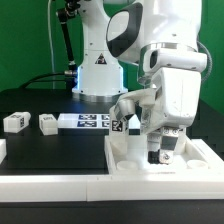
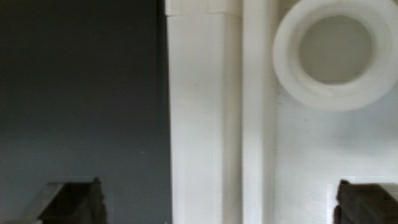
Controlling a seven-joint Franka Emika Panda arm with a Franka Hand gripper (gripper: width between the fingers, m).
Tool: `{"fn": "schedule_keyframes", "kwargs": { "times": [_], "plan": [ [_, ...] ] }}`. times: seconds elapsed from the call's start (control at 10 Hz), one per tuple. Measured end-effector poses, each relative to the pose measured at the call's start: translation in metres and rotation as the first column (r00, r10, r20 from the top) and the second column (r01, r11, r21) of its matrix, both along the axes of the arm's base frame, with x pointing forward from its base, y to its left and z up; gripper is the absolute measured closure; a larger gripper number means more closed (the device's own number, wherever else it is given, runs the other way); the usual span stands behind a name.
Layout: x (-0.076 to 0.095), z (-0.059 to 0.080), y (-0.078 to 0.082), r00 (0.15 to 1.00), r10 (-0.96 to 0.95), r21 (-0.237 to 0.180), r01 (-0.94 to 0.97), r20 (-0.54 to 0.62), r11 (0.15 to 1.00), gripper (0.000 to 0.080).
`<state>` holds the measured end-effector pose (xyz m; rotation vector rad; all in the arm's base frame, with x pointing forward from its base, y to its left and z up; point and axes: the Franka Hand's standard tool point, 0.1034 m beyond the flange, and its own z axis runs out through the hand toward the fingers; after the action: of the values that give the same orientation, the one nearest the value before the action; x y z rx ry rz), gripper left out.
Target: Assemble square table
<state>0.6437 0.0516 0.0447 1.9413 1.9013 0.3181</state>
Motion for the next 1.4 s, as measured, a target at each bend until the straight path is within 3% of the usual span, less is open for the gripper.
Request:
{"fn": "schedule_keyframes", "kwargs": {
  "times": [0.4, 0.6, 0.8, 1.0, 1.3, 1.4],
  "plan": [
    [0.001, 0.003, 0.0, 1.0, -0.001, -0.003, 0.001, -0.001, 1.0, 0.015],
    [-0.002, 0.045, -0.007, 0.999, -0.034, -0.004, 0.034, -0.013, 0.999, 0.015],
    [-0.016, 0.08, -0.035, 0.995, -0.101, 0.007, 0.101, -0.025, 0.995, 0.015],
    [-0.019, 0.088, -0.054, 0.991, -0.135, 0.007, 0.135, -0.017, 0.991, 0.015],
    [-0.017, 0.087, -0.055, 0.941, -0.337, 0.107, 0.336, -0.003, 0.936, 0.015],
    [-0.018, 0.087, -0.055, 0.934, -0.358, 0.117, 0.356, -0.002, 0.927, 0.015]
  ]
}}
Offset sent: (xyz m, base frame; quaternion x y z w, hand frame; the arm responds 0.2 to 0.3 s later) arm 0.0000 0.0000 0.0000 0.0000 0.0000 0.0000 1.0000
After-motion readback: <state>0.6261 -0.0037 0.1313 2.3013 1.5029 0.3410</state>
